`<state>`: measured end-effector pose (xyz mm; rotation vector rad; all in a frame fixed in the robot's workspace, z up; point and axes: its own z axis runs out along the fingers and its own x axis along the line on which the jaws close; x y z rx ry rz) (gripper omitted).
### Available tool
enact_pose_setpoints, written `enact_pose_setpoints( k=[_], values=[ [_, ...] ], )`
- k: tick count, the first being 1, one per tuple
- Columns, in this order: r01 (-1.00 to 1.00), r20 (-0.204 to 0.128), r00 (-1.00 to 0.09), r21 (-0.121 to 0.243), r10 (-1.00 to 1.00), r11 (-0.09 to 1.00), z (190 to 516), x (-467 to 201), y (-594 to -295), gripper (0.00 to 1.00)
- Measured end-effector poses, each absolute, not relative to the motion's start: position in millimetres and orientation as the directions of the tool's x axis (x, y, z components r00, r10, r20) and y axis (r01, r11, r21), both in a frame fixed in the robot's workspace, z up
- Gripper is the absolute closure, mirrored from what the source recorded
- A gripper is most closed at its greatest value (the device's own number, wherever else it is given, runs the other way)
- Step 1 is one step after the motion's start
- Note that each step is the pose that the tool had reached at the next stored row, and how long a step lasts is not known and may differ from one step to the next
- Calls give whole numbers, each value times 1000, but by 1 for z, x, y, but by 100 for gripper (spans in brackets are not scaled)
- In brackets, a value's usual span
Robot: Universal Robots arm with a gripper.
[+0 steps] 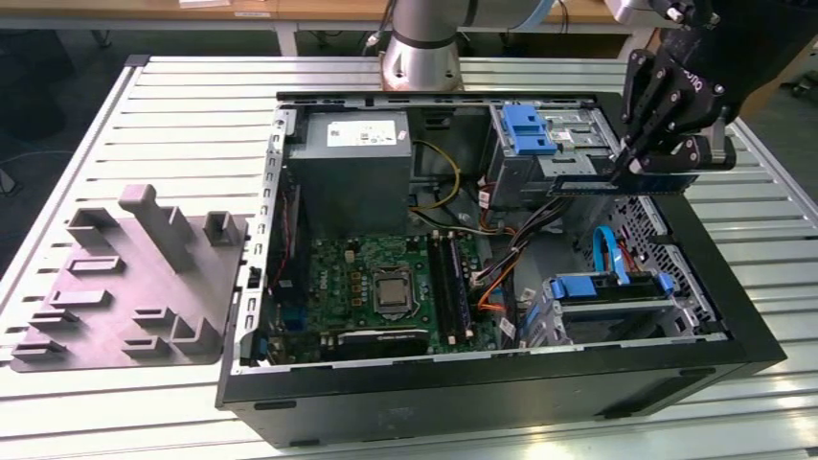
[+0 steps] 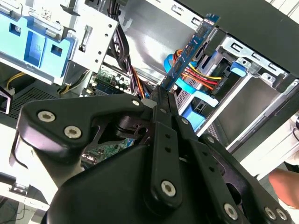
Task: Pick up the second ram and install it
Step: 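Pick up the second ram and move it above second insertion slot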
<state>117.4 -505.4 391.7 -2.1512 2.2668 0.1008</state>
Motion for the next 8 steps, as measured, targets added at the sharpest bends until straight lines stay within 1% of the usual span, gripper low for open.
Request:
enact_pose_setpoints(
  k=[8],
  values=[
    [-998,-55,-53,36,-997,51,392,111,-505,88]
  ],
)
